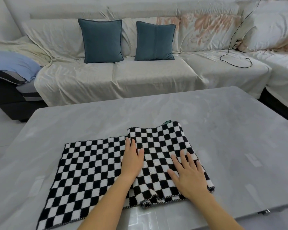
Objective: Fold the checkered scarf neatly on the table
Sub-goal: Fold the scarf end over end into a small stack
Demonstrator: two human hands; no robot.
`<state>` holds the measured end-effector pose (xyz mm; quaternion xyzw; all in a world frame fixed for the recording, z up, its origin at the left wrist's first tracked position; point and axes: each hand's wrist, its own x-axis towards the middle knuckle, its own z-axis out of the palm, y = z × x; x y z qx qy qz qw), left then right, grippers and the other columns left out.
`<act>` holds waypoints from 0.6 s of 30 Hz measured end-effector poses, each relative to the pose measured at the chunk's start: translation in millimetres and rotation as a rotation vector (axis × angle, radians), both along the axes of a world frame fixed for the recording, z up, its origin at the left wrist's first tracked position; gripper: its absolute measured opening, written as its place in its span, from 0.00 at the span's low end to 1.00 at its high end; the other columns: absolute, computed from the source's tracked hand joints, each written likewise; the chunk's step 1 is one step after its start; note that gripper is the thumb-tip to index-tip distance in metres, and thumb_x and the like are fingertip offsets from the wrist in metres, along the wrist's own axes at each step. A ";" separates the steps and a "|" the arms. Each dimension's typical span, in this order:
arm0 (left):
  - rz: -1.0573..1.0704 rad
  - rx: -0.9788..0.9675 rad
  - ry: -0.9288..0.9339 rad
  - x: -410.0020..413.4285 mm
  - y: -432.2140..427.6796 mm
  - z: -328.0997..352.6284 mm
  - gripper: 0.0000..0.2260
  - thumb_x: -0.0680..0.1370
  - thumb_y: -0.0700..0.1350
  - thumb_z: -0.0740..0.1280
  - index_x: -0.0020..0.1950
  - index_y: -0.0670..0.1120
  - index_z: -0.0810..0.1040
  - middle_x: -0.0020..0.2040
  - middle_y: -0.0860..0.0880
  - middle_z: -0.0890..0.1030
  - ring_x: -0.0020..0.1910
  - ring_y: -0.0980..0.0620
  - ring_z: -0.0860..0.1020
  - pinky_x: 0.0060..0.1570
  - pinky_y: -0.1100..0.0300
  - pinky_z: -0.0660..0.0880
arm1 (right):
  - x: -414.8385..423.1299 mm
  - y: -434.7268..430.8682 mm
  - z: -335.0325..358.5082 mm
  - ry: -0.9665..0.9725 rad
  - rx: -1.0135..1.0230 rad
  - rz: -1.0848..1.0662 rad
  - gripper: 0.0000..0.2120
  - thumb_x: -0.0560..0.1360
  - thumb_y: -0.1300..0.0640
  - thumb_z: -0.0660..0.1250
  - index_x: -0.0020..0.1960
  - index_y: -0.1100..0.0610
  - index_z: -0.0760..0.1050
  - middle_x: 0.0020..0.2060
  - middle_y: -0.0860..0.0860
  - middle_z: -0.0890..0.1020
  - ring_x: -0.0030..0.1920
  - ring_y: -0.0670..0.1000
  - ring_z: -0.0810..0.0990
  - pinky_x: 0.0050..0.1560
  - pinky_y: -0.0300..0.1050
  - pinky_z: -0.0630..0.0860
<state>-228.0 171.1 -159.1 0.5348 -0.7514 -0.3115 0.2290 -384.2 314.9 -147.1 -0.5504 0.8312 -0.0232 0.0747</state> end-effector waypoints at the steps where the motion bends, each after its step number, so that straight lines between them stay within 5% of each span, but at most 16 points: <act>1: -0.018 -0.025 -0.109 -0.7 -1.2 -1.5 0.32 0.80 0.58 0.53 0.78 0.44 0.46 0.78 0.50 0.40 0.77 0.51 0.44 0.73 0.54 0.49 | 0.1 -0.3 -1.8 0.002 0.004 -0.004 0.44 0.62 0.29 0.19 0.75 0.43 0.37 0.76 0.49 0.39 0.75 0.51 0.37 0.73 0.55 0.40; 5: -0.064 -0.065 -0.389 3.5 -6.3 -10.9 0.38 0.77 0.66 0.47 0.77 0.43 0.39 0.78 0.47 0.38 0.76 0.51 0.39 0.74 0.48 0.42 | -6.2 -7.7 2.9 -0.024 0.003 -0.033 0.36 0.69 0.30 0.30 0.75 0.42 0.37 0.76 0.48 0.39 0.75 0.51 0.37 0.73 0.54 0.39; 13: -0.080 -0.072 -0.422 4.2 -6.6 -8.4 0.39 0.77 0.67 0.47 0.77 0.43 0.40 0.78 0.46 0.39 0.77 0.51 0.41 0.75 0.49 0.43 | -10.3 -9.4 -5.5 -0.028 -0.007 -0.020 0.33 0.73 0.31 0.36 0.75 0.41 0.41 0.75 0.45 0.42 0.75 0.51 0.41 0.73 0.54 0.42; 18: -0.189 -0.030 -0.378 20.2 7.1 -2.5 0.40 0.75 0.69 0.48 0.77 0.47 0.37 0.77 0.48 0.33 0.76 0.52 0.40 0.75 0.48 0.43 | -39.3 -18.9 4.1 -0.447 -0.422 -0.334 0.21 0.78 0.45 0.56 0.67 0.53 0.68 0.65 0.55 0.73 0.62 0.54 0.71 0.62 0.52 0.68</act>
